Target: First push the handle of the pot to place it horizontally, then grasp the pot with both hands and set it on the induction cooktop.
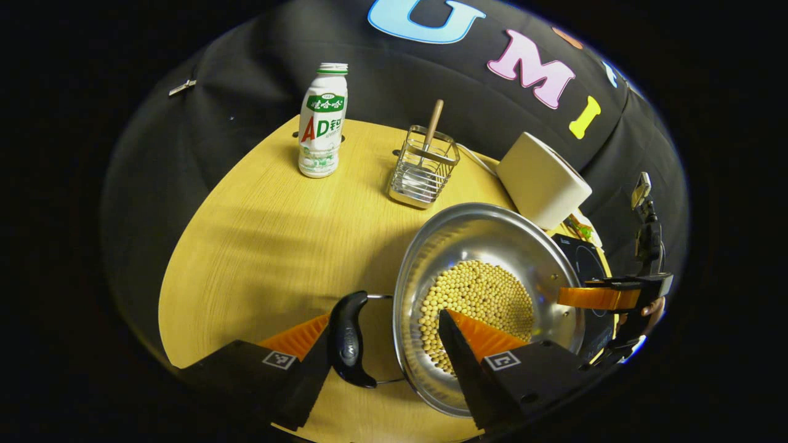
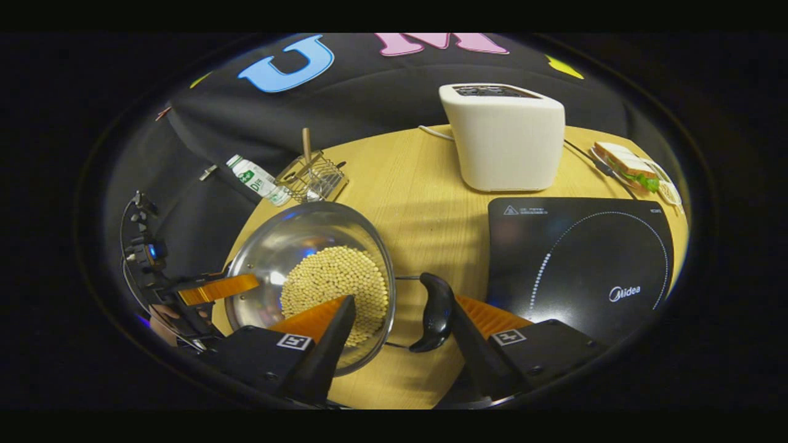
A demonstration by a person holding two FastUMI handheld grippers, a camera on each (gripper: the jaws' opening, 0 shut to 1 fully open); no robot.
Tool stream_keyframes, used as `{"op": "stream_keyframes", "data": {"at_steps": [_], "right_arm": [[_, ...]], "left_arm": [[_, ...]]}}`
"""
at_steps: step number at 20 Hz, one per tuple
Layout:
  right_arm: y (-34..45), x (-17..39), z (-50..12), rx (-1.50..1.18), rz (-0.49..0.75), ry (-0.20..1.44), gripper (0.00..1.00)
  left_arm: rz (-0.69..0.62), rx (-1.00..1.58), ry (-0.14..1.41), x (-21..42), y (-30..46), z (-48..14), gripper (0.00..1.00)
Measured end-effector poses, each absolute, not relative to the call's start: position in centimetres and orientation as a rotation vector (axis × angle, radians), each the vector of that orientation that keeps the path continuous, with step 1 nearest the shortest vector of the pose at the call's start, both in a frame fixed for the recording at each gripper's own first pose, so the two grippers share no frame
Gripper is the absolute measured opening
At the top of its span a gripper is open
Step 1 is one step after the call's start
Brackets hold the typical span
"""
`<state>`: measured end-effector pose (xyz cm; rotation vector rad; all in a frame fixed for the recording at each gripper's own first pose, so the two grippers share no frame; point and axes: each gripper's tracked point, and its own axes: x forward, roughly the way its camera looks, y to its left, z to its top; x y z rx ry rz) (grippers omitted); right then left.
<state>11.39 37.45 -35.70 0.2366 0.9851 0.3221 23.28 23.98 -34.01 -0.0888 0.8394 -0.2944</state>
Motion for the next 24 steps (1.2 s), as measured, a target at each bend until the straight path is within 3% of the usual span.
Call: {"op": "stream_keyframes", "data": {"at_steps": [2, 3, 4, 5, 6, 8, 12, 19, 24], "right_arm": [[37.2, 11.5, -36.8, 0.199, 0.297, 1.003, 0.83], [37.2, 11.3, -37.0, 0.205, 0.291, 1.009, 0.63], [37.5, 11.3, -37.3, 0.206, 0.290, 1.021, 0.56], [37.6, 11.4, -37.5, 0.207, 0.287, 1.029, 0.65], [37.9, 11.3, -37.9, 0.210, 0.291, 1.051, 0.65], [38.7, 10.9, -38.8, 0.224, 0.316, 1.094, 0.66], [39.0, 11.0, -39.0, 0.333, 0.292, 1.124, 0.61], [38.9, 10.8, -39.0, 0.303, 0.270, 1.131, 0.52], [38.0, 10.3, -36.9, 0.262, 0.277, 1.090, 0.52]], "left_arm": [[-0.294, -0.081, 0.853, 23.4, 24.3, -34.4, 0.93], [-0.292, -0.071, 0.861, 23.5, 24.6, -34.6, 0.93], [-0.286, -0.057, 0.869, 23.6, 25.1, -35.0, 0.89], [-0.263, -0.040, 0.877, 23.9, 25.9, -35.3, 0.85], [-0.254, -0.044, 0.884, 24.0, 26.2, -35.3, 0.71], [-0.246, -0.053, 0.877, 24.1, 26.5, -35.7, 0.67], [-0.255, -0.116, 0.888, 24.0, 26.3, -36.3, 0.66], [-0.233, -0.112, 0.878, 23.9, 26.3, -36.1, 0.60], [-0.223, -0.149, 0.881, 22.3, 25.7, -35.3, 0.58]]}}
